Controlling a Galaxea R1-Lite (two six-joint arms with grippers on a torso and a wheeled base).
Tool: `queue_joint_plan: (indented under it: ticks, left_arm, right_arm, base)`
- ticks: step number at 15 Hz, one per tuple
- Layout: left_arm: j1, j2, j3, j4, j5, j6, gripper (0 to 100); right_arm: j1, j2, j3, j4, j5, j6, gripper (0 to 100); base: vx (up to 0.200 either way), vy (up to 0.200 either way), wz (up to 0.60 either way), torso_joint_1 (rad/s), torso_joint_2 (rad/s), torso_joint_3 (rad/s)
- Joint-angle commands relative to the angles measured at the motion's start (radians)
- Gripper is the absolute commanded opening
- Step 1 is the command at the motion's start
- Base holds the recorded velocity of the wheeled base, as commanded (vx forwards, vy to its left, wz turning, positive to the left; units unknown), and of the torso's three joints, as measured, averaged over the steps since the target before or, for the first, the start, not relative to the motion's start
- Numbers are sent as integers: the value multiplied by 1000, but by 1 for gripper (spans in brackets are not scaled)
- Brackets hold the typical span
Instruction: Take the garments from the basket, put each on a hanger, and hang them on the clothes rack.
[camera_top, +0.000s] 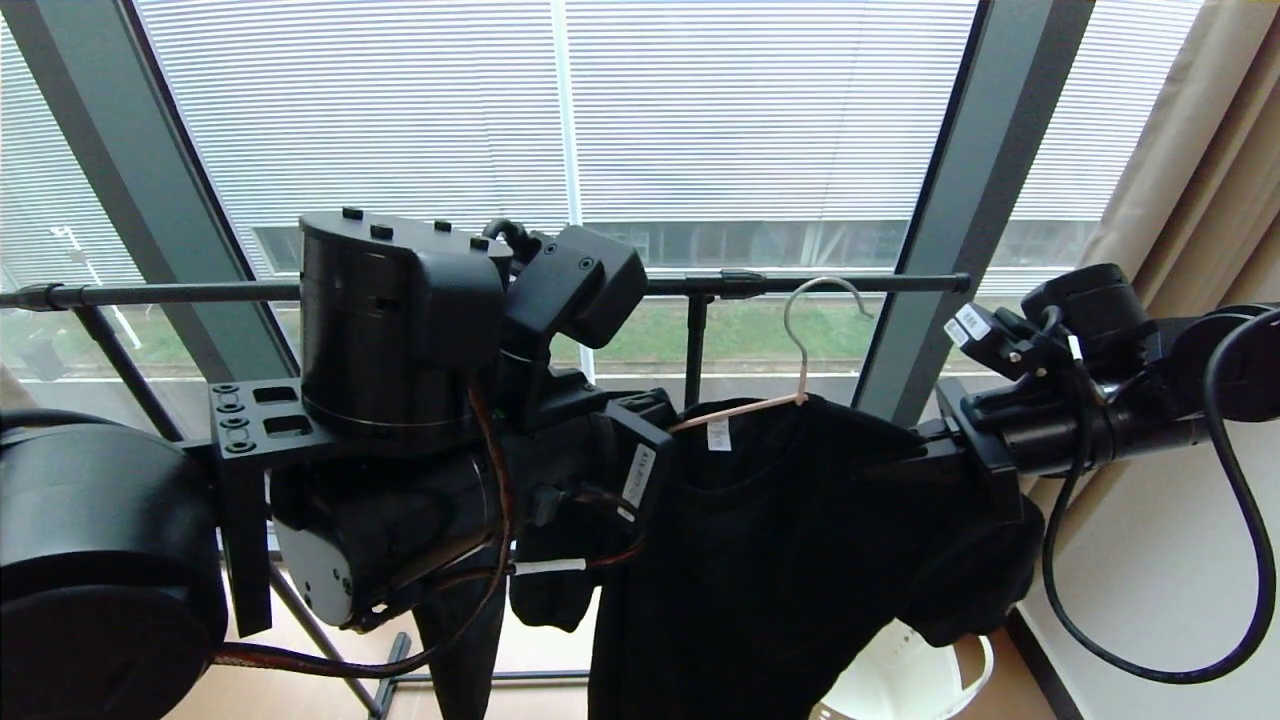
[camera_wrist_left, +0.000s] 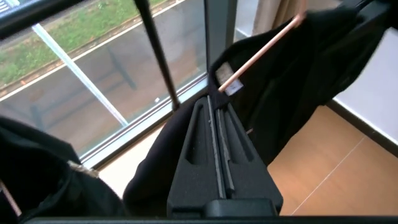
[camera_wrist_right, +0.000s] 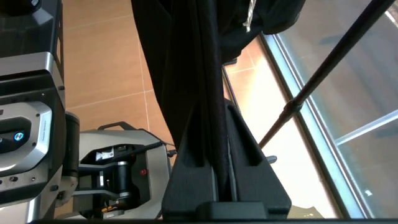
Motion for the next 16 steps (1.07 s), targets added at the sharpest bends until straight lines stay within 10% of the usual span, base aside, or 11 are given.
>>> queue_joint_plan:
  ticks: [1,12,13,16]
  left_arm:
    - [-21,13,-44,13,0,0,0]
    - [-77,75,-136,105,0,-20,0]
    - [-77,81,-136,105,0,-22,100]
    - [-77,79,-126,105,3,-24,100]
  right_arm:
    - [24,19,6,0,2,1,0]
    - [119,62,41,0,25,-1,0]
    - [119,54,43,0,25,-1,0]
    - [115,35,44,0,25,-1,0]
  base:
    - [0,0,0,0,0,0]
    - [0,0,0,0,0,0]
    - [0,0,0,0,0,0]
    - [0,0,0,0,0,0]
